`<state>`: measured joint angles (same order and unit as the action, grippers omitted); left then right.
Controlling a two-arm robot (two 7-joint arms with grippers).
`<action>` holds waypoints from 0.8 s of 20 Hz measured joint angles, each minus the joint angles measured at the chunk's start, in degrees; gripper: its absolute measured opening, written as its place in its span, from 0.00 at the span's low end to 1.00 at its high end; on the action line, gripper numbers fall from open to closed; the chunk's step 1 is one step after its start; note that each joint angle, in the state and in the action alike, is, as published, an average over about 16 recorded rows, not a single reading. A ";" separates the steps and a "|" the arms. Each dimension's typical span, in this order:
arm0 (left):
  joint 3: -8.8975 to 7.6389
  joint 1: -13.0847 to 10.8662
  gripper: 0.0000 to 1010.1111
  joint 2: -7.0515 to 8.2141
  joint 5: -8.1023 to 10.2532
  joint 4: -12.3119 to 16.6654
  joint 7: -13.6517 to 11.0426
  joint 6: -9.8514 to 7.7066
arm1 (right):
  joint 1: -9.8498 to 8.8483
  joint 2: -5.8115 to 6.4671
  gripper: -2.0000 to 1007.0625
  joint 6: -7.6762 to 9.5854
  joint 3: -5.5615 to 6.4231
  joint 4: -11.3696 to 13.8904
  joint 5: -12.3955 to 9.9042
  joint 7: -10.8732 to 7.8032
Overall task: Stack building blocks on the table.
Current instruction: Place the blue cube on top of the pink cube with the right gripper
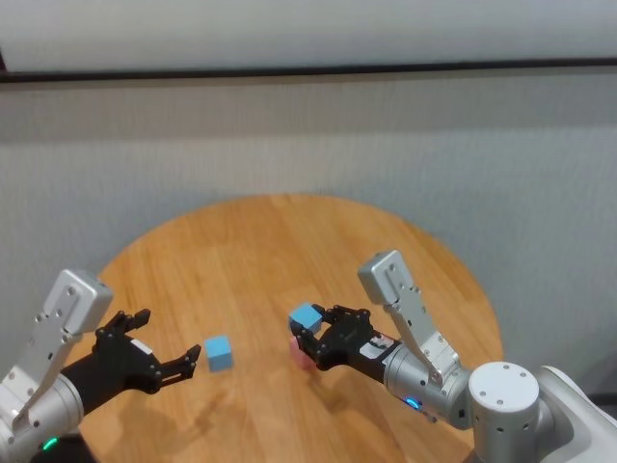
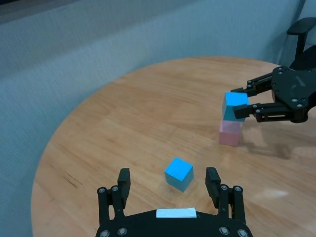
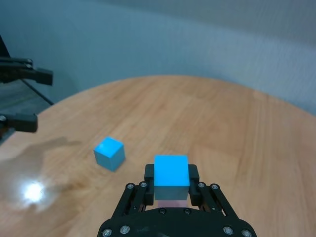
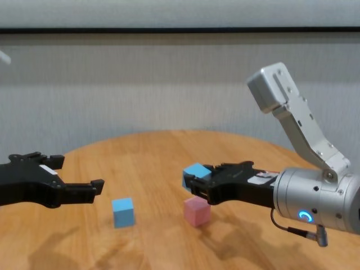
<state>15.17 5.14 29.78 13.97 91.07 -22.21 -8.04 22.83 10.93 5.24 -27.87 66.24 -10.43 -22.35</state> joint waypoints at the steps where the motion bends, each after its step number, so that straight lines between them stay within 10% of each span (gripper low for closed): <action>1: 0.00 0.00 0.99 0.00 0.00 0.00 0.00 0.00 | 0.02 -0.02 0.37 0.16 0.03 -0.14 0.16 0.08; 16: 0.00 0.00 0.99 0.00 0.00 0.00 0.00 0.00 | -0.29 -1.23 0.37 2.02 0.86 -1.07 1.71 1.34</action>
<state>15.17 5.14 29.78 13.97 91.07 -22.21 -8.04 22.54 9.70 7.26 -27.01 65.17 -8.71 -21.01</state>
